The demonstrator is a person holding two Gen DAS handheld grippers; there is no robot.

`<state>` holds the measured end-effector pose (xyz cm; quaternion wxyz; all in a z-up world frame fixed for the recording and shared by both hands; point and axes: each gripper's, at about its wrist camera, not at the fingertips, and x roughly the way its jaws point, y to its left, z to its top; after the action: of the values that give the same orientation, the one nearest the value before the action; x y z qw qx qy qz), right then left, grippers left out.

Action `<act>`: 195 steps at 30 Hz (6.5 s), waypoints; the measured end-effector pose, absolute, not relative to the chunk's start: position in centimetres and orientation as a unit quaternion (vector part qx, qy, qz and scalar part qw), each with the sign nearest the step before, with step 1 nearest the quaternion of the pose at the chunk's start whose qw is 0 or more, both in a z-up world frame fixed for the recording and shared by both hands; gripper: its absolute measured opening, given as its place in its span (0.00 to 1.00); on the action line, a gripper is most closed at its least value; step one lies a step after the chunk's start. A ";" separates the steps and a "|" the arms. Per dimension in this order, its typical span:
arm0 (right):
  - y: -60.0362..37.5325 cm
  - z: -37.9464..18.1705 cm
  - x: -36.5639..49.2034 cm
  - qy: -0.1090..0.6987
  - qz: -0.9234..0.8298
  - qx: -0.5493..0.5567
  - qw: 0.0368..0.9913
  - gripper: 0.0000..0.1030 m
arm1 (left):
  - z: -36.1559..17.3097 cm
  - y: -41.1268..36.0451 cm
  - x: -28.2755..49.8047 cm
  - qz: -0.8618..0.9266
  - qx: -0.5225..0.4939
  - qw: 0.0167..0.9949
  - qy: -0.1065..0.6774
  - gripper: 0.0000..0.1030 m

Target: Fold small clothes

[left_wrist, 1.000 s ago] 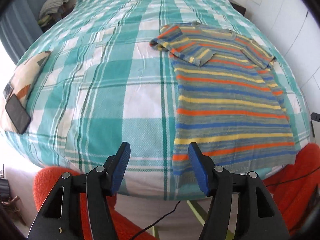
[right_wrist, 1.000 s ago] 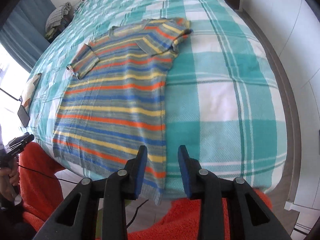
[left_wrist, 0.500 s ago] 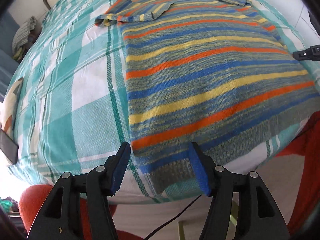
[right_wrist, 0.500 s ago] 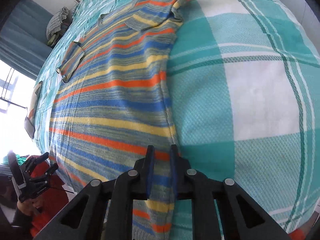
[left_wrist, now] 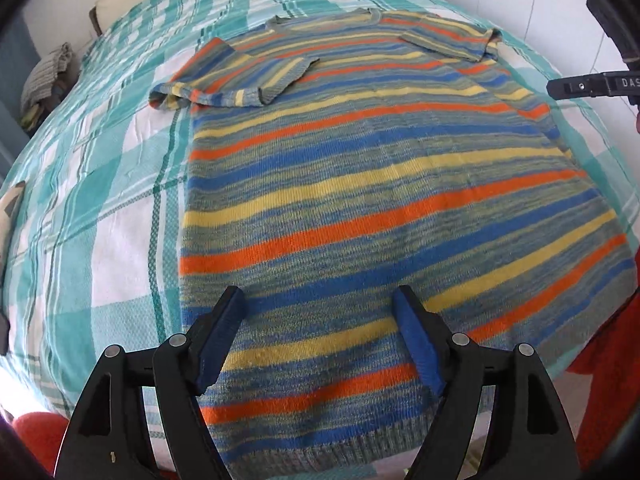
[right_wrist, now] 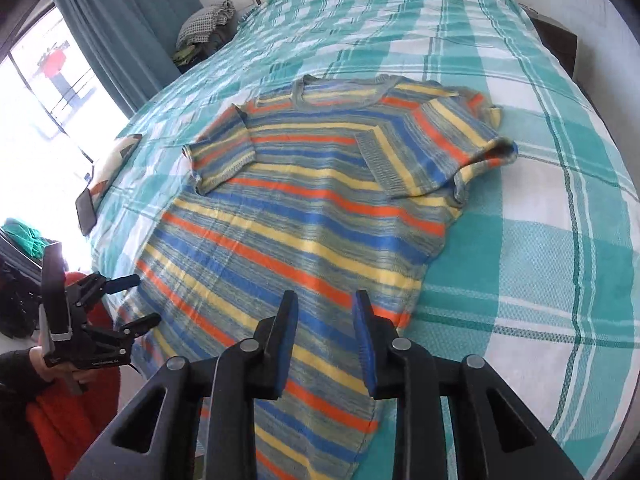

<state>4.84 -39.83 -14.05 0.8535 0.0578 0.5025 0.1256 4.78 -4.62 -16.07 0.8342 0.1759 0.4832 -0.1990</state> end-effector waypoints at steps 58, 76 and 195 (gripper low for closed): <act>-67.2 -19.1 -1.0 0.385 -0.227 0.379 0.811 0.02 | -16.6 -3.9 5.2 -0.161 0.139 0.844 0.492 0.95; -59.6 -10.9 -7.8 0.373 -0.219 0.215 0.876 0.66 | -0.9 -3.3 12.8 -0.221 0.088 0.891 0.386 0.95; -47.9 -20.3 -3.2 0.468 -0.219 0.156 0.842 1.00 | -18.8 15.1 14.4 0.027 -0.021 0.867 0.497 1.00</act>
<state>-3.21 -47.93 -20.31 0.8417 0.1562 0.4682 -0.2188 14.35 15.07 -18.80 0.8672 -0.0205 0.4967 0.0271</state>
